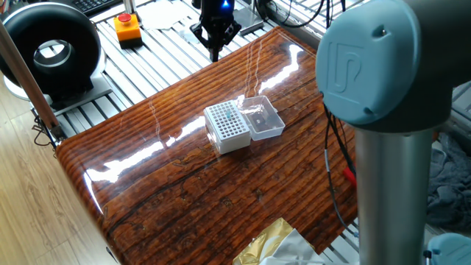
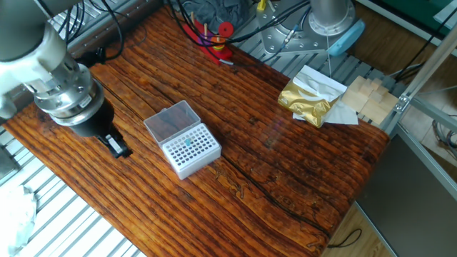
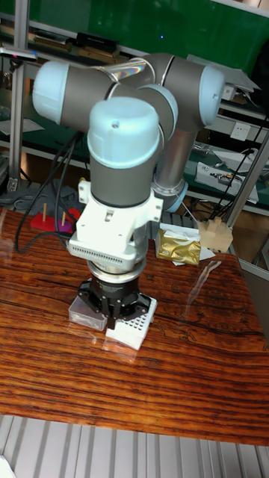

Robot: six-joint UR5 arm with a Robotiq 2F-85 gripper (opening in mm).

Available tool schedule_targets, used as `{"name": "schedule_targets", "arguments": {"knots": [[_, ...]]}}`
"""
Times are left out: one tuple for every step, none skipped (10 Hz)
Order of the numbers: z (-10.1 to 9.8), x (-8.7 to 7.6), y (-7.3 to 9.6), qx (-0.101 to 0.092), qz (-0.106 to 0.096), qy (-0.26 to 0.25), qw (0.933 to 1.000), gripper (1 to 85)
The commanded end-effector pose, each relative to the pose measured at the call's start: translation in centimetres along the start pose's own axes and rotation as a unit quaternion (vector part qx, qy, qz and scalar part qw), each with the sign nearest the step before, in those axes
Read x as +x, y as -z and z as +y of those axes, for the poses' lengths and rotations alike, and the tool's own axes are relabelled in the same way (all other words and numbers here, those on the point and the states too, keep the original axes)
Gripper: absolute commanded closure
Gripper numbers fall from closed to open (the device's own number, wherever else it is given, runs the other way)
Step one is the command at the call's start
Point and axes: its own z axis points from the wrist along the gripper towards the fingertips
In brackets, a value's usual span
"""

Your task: Insert a medium pipette tip into the holder for medium pipette tips

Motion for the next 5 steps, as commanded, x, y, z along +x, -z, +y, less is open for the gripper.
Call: {"name": "schedule_targets", "arguments": {"knots": [[0.9, 0.4, -1.4, -0.001, 0.002, -0.010, 0.9999, 84.7], [1.1, 0.1, -2.2, -0.006, -0.010, -0.003, 0.9999, 84.7], [0.8, 0.4, -2.5, 0.002, -0.010, 0.001, 0.9999, 84.7], [0.4, 0.6, -2.5, 0.011, -0.009, 0.004, 0.9999, 84.7], [0.1, 0.6, -2.6, 0.017, -0.009, 0.005, 0.9998, 84.7]]}}
